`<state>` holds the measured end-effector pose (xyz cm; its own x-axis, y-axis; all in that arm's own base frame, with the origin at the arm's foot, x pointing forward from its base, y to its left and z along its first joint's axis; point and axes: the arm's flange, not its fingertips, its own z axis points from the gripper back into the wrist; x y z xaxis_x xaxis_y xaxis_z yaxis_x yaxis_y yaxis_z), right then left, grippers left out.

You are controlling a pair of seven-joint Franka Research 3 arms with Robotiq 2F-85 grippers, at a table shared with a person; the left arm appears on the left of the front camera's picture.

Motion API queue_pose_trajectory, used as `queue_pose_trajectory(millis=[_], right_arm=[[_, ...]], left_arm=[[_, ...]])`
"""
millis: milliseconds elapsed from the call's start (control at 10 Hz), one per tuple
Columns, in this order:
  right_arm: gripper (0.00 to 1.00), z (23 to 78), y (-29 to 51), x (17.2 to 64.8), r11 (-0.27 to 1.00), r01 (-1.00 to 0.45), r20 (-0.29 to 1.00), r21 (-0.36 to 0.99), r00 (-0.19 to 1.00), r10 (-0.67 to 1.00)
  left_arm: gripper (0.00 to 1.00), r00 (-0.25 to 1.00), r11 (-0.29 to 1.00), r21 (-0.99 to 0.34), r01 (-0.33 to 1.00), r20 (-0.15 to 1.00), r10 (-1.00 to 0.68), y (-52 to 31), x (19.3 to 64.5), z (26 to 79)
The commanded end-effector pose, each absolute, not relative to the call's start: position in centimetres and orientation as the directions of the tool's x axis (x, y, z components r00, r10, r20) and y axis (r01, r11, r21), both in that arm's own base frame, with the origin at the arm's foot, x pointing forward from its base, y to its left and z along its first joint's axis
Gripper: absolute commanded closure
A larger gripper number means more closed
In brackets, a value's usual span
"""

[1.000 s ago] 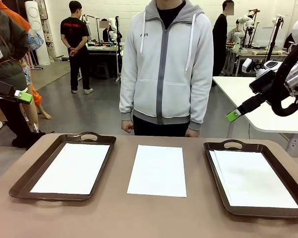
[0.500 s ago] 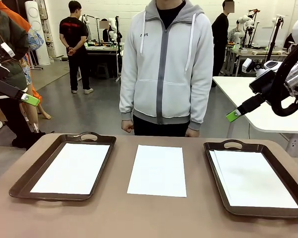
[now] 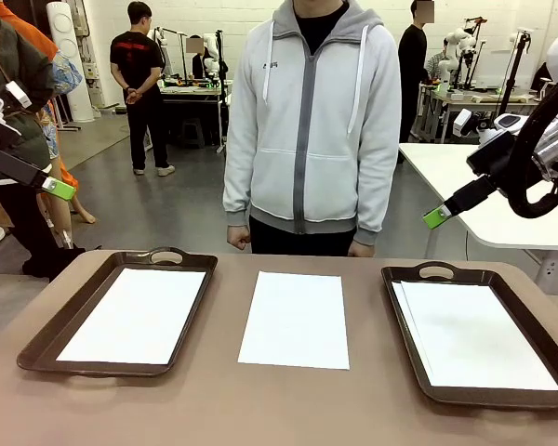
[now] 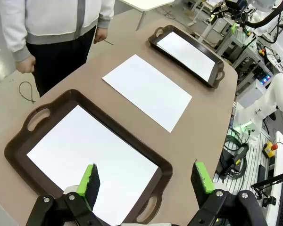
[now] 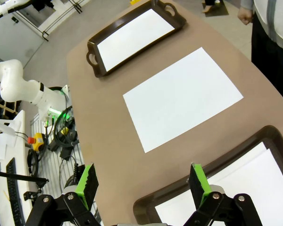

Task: Sort the A4 documents.
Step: Receive the A4 Paper.

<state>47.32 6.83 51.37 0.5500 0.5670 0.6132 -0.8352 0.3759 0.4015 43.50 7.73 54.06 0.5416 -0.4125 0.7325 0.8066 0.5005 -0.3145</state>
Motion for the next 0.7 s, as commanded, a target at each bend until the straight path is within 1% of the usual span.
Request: queue_pose_trajectory(millis=[0, 600], right_arm=[[0.0, 51.33, 6.83, 47.35, 0.375, -0.835, 0.614, 0.402, 0.55, 0.566], [0.0, 51.33, 6.83, 47.35, 0.375, -0.835, 0.614, 0.402, 0.55, 0.566]], left_arm=[[0.0, 0.541, 0.501, -0.314, 0.806, 0.733, -0.412, 7.79, 43.48, 54.08], [0.0, 0.541, 0.501, -0.314, 0.806, 0.733, -0.412, 7.79, 43.48, 54.08]])
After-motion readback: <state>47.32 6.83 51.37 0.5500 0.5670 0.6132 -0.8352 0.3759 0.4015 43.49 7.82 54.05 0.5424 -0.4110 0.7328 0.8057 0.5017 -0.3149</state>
